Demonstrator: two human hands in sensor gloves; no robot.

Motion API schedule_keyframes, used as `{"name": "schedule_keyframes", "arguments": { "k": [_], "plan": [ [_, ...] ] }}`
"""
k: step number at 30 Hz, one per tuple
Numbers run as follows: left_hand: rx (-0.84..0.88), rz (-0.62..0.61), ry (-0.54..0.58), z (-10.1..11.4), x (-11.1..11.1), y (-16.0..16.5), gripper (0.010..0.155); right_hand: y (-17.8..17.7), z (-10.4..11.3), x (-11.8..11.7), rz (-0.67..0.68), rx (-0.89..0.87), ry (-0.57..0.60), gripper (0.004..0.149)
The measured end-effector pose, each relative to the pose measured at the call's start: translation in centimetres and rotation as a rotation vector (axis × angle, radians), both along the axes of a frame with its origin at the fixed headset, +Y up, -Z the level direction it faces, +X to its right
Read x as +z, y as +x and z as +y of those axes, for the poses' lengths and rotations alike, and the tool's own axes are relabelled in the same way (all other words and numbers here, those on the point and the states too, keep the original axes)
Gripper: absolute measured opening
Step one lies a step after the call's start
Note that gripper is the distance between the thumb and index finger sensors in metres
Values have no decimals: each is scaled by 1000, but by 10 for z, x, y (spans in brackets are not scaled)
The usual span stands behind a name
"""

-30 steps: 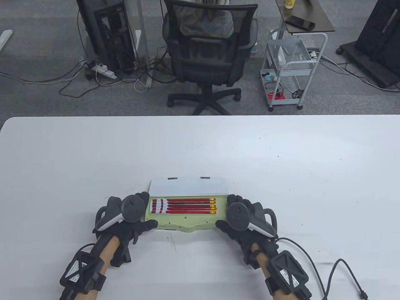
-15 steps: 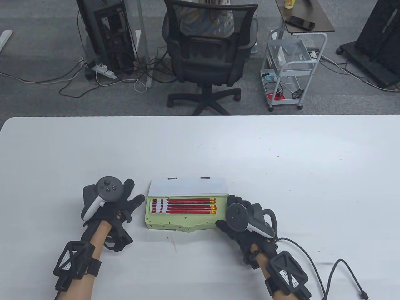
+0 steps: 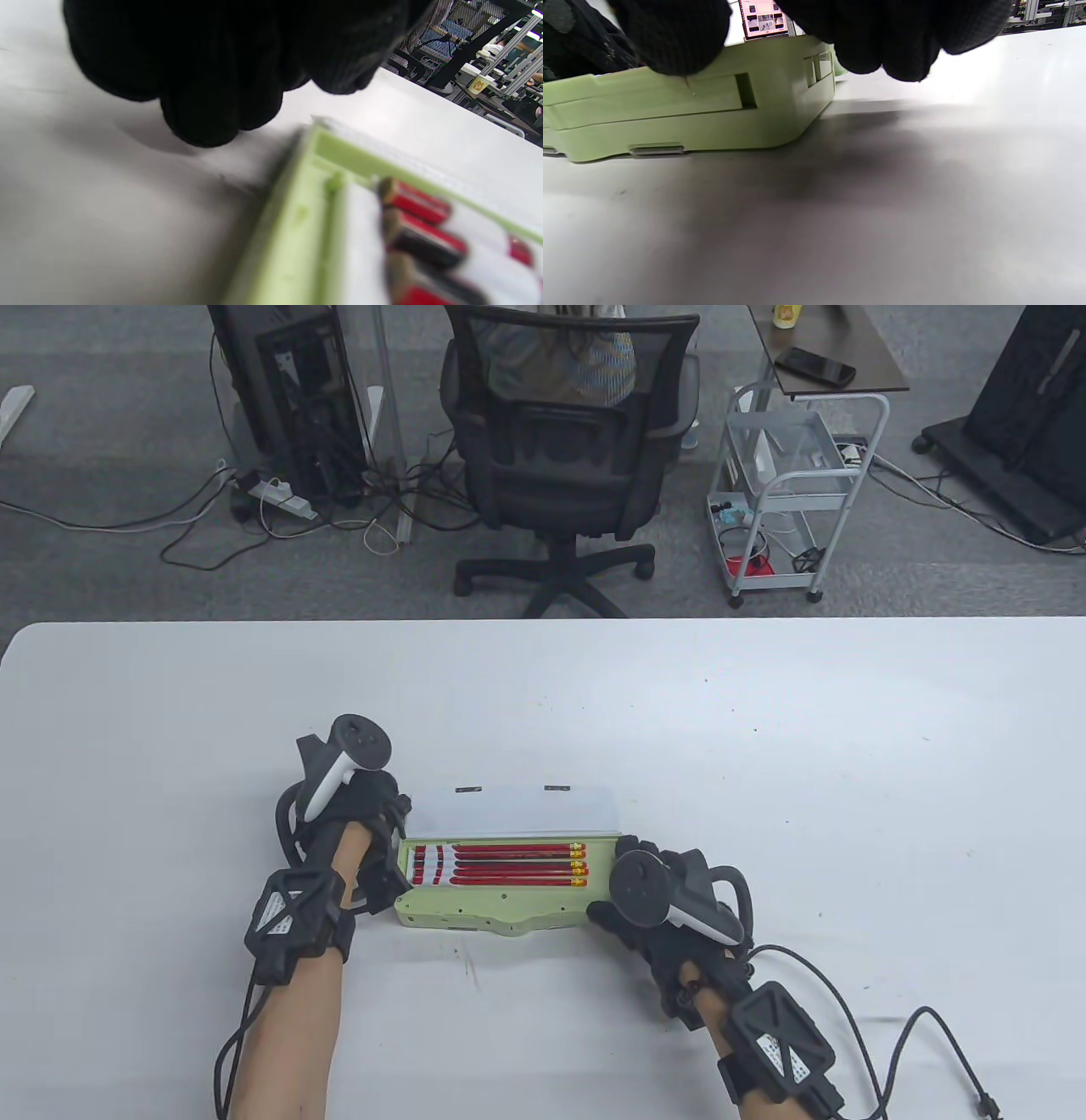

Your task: Organize multifunction pencil case

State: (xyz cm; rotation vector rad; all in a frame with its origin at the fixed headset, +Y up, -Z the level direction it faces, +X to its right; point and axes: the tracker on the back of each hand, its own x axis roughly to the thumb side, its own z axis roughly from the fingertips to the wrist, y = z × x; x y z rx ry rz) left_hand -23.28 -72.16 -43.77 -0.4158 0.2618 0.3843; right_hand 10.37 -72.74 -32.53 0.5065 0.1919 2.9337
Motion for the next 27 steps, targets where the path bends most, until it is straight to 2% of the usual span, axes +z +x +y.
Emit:
{"name": "schedule_keyframes", "arguments": {
  "k": [5,9,11,16,18,24,27],
  "plan": [
    [5,-1,-10,-1,-6,11,52,0,1,-1,-1,-1,0,87],
    [11,-4,-7,3,-5,11,58,0,1,-1,-1,1,5,87],
    [70,2,19,8,-2,8,63,0,1,-1,-3,-3,10,87],
    [262,-15,80,18,12,-4,76,-1,1,-1,-7,-5,22,87],
    [333,-16,114,23,19,-9,72,0,1,0,-12,-14,34,87],
    [547,-10,171,32,43,-25,72,1,1,1,-34,-59,63,85],
    [578,-38,171,34,55,-27,74,3,0,1,-47,-85,59,85]
  ]
}}
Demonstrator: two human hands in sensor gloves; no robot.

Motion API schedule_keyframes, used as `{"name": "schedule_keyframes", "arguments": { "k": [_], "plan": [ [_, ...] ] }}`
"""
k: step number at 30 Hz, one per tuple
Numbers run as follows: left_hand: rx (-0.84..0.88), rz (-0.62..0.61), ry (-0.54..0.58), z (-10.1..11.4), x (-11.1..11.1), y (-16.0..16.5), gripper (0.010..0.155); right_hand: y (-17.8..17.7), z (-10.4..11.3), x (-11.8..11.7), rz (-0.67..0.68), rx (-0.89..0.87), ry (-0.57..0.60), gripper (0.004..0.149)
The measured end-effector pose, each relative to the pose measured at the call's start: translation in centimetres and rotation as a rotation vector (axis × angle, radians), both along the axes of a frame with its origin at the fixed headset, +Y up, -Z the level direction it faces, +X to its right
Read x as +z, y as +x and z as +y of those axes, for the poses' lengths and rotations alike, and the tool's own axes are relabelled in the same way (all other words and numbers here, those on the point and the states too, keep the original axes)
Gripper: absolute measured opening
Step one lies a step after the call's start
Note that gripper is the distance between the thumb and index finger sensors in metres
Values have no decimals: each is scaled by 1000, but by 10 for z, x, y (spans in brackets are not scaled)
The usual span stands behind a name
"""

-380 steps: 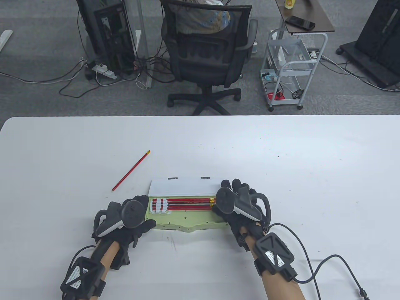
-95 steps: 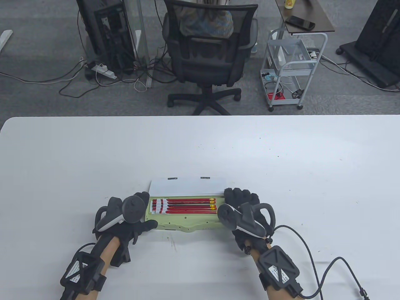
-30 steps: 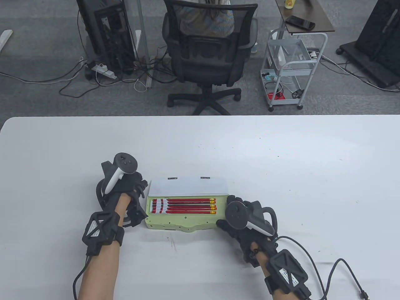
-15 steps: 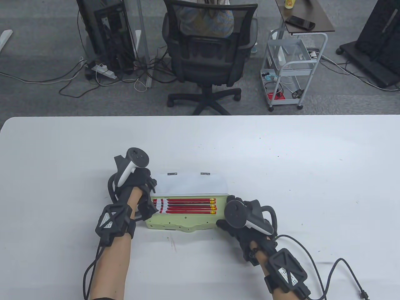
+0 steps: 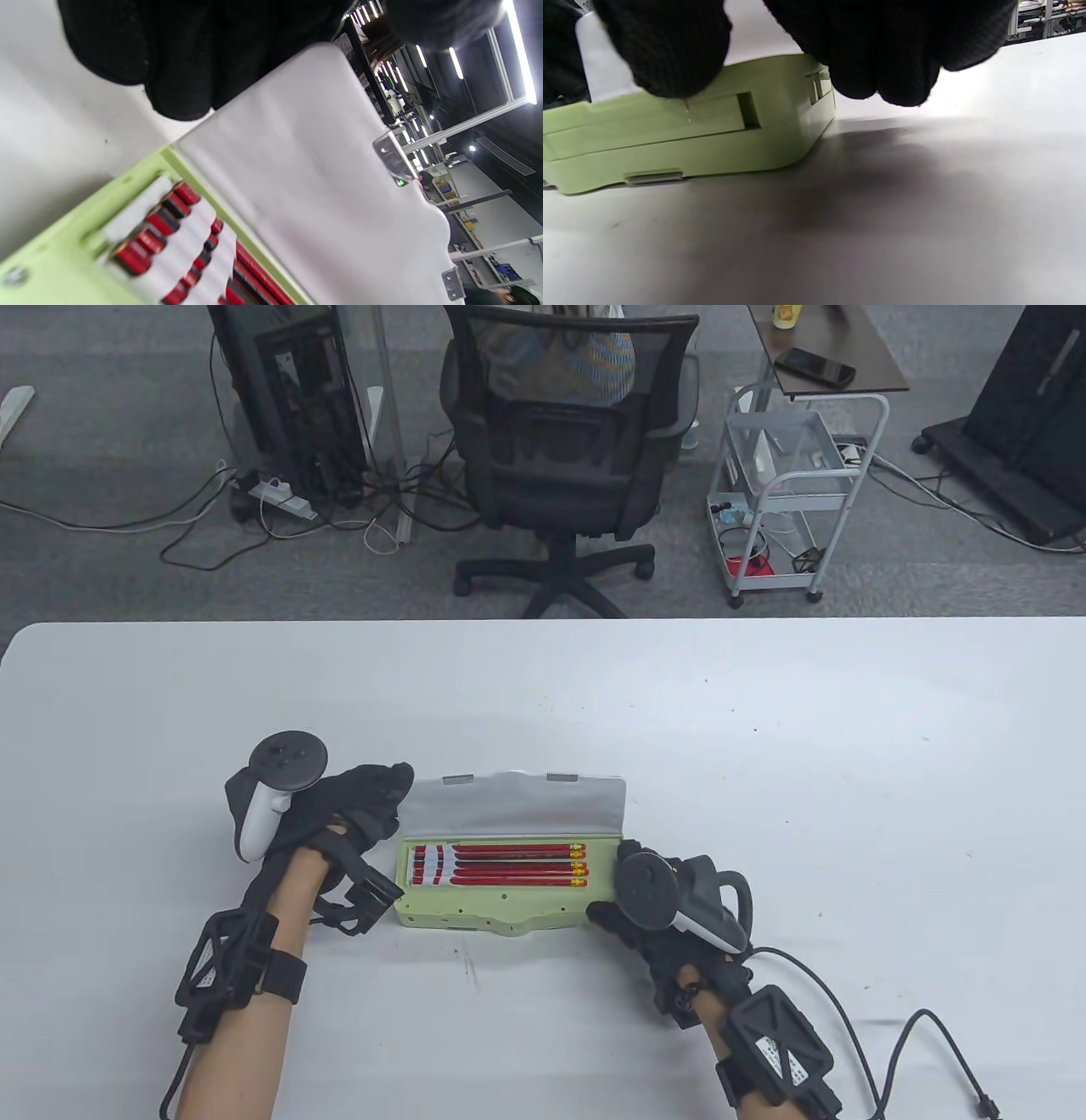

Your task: Organize multifunction pencil case

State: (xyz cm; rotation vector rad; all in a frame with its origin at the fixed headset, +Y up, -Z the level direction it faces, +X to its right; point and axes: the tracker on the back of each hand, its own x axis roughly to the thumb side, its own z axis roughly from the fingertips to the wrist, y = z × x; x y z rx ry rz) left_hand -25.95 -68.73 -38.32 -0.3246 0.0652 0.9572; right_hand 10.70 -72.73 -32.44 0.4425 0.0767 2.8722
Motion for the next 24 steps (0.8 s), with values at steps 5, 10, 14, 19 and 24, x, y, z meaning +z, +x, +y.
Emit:
{"name": "schedule_keyframes", "arguments": {
  "k": [5,10,14,19,24],
  "plan": [
    [-22,-43,50,0,19,5,83,7,1,-3,5,-48,-35,84],
    [-74,-90,88,-4,34,8,79,19,0,-6,43,-95,-105,83],
    [-136,-127,130,-8,43,13,73,26,2,-8,86,-144,-174,87],
    [-310,-220,176,-16,54,24,70,29,4,-7,102,-228,-198,90],
    [-561,-311,264,-26,64,40,66,25,4,-5,48,-190,-170,88]
  ]
}}
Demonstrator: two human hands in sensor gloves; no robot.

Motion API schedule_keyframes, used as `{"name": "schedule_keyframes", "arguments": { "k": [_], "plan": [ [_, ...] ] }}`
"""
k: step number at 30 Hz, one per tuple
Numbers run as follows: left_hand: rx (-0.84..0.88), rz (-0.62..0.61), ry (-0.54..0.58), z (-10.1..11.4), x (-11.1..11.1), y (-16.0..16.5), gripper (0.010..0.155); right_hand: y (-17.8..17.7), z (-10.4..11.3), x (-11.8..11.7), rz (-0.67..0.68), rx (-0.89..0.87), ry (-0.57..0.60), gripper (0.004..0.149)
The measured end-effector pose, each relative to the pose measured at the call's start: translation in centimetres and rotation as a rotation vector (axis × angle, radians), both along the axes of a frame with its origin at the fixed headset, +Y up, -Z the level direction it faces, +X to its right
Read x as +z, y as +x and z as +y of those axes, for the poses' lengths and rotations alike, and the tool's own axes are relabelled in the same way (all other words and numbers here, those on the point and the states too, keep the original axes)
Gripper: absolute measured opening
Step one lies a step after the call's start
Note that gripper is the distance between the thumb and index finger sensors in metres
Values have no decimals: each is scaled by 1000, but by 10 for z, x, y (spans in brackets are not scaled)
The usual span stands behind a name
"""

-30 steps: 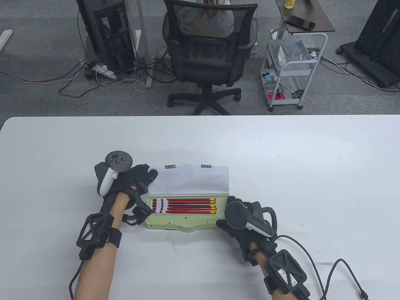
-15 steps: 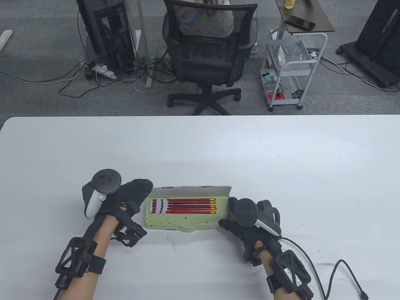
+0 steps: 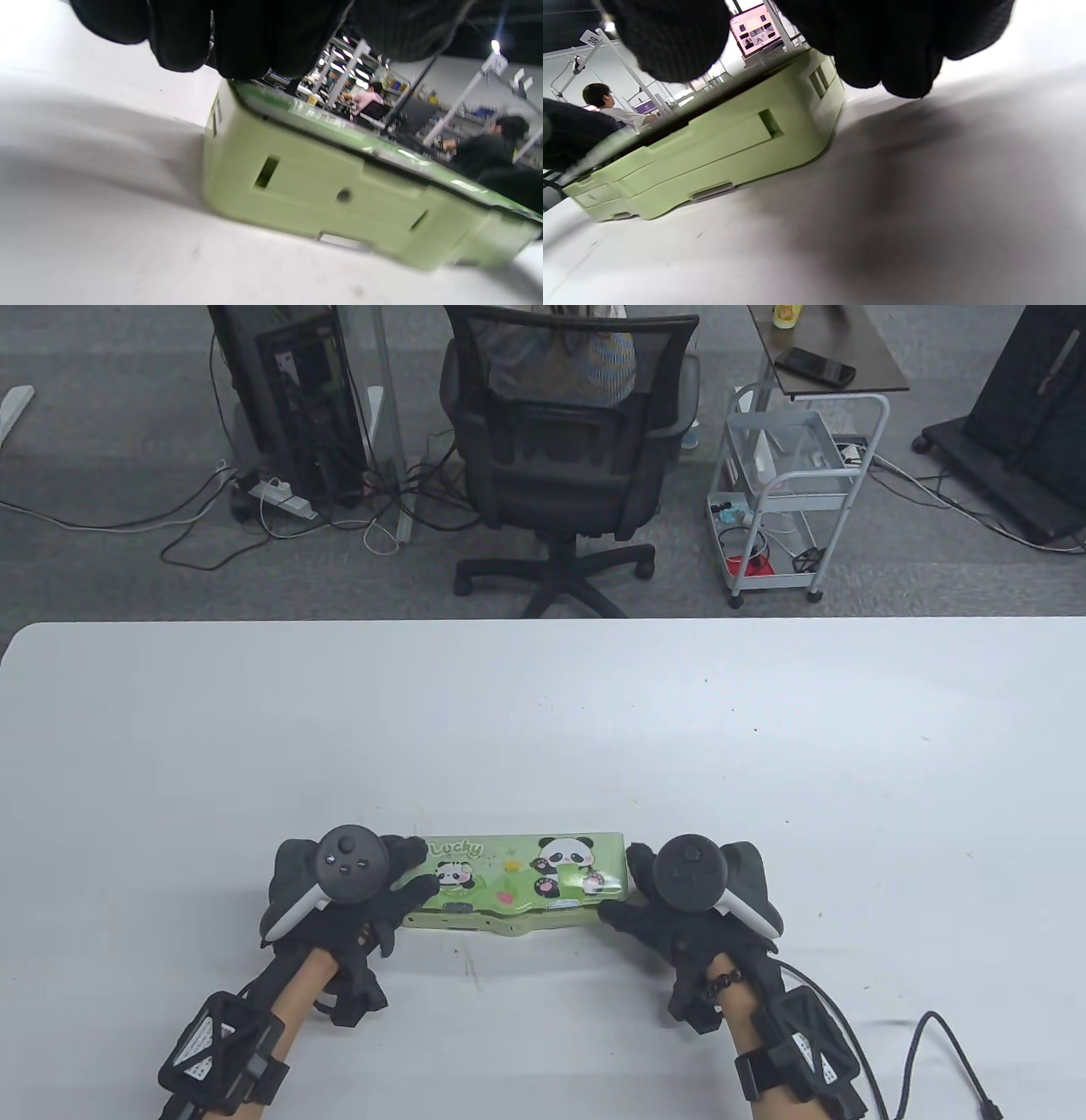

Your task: Organize multifunction pencil case

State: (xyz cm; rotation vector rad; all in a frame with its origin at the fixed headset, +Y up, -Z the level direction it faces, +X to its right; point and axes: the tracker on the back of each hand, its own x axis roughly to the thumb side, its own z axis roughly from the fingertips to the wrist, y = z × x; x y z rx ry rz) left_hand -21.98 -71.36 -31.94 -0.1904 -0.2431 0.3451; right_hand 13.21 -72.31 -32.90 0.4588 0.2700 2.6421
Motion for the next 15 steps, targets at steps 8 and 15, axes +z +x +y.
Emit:
{"name": "schedule_keyframes", "arguments": {
  "k": [8,15],
  "plan": [
    [-118,-37,93,-9,7,8,64,-12,0,5,5,59,54,86],
    [-80,-37,126,-7,7,2,65,-10,6,8,-3,179,142,83]
  ]
}}
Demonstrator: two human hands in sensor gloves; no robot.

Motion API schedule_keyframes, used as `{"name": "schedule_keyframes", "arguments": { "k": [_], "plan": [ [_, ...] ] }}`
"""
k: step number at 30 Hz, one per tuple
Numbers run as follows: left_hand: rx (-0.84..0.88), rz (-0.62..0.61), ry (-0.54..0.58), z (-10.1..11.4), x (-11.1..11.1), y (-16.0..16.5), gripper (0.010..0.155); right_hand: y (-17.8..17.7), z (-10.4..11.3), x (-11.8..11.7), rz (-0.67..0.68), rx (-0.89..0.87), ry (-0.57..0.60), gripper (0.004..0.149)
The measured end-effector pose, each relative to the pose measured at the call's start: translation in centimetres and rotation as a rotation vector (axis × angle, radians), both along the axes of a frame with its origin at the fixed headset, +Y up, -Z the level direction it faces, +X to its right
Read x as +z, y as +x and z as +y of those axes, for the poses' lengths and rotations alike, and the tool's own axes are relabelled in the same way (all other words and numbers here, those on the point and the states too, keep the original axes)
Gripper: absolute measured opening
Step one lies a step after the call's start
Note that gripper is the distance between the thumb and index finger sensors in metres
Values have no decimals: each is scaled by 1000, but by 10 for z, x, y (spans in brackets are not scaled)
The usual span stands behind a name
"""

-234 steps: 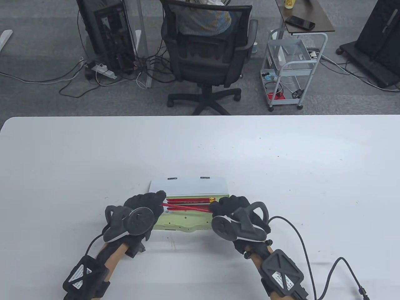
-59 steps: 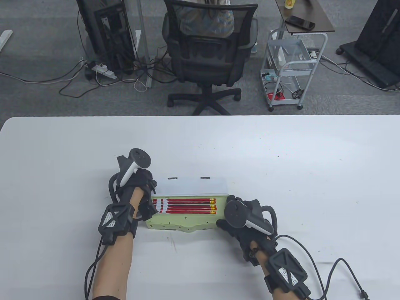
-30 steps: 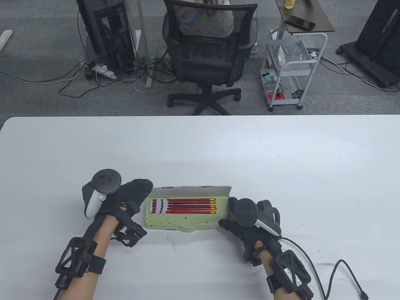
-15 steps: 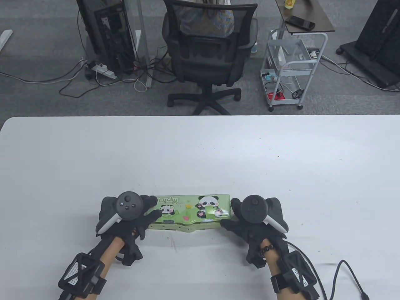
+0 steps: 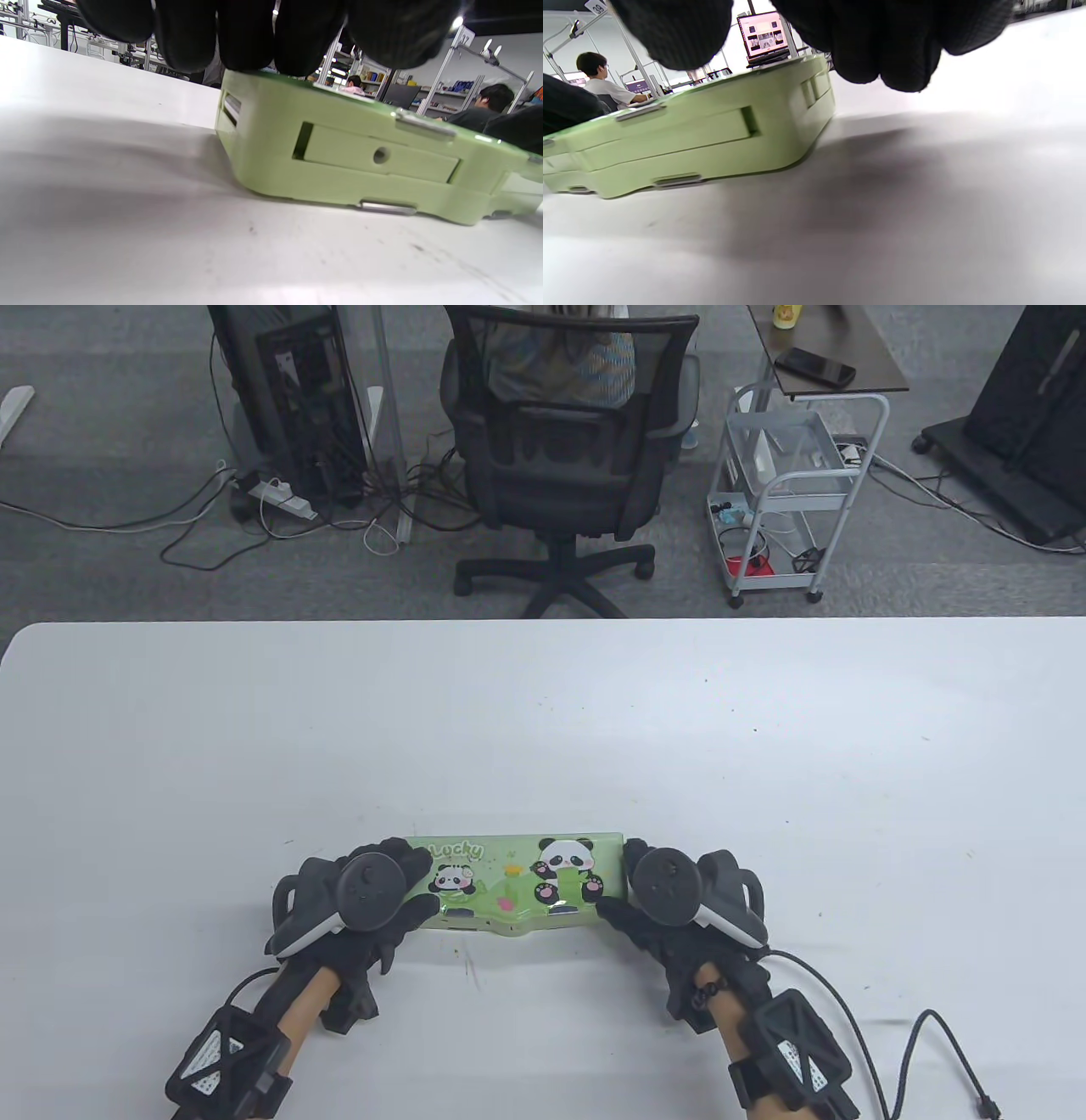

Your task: Organize multifunction pencil case

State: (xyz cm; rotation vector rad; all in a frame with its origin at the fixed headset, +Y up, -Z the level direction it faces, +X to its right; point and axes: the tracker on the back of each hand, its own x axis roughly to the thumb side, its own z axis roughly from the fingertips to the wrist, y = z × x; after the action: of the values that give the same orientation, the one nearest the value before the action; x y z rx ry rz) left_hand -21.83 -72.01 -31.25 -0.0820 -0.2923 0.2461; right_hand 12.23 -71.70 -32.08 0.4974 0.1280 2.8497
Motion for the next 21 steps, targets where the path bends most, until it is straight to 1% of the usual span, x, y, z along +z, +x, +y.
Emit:
{"name": "schedule_keyframes", "arguments": {
  "k": [3,5,6,10,12,17,21],
  "plan": [
    [13,36,34,8,0,-7,67,5,8,2,-15,49,68,83],
    [-17,72,88,14,2,-14,70,11,18,3,-27,88,149,83],
    [-48,97,120,18,2,-19,71,15,22,3,-37,102,189,84],
    [-185,164,188,25,2,-33,81,28,30,3,-62,146,262,88],
    [-221,189,170,24,1,-40,86,34,31,2,-69,161,259,91],
    [-309,237,82,17,-3,-51,100,44,29,-1,-95,171,199,96],
    [-341,236,22,11,-5,-52,104,48,27,-3,-103,188,160,98]
  ]
}}
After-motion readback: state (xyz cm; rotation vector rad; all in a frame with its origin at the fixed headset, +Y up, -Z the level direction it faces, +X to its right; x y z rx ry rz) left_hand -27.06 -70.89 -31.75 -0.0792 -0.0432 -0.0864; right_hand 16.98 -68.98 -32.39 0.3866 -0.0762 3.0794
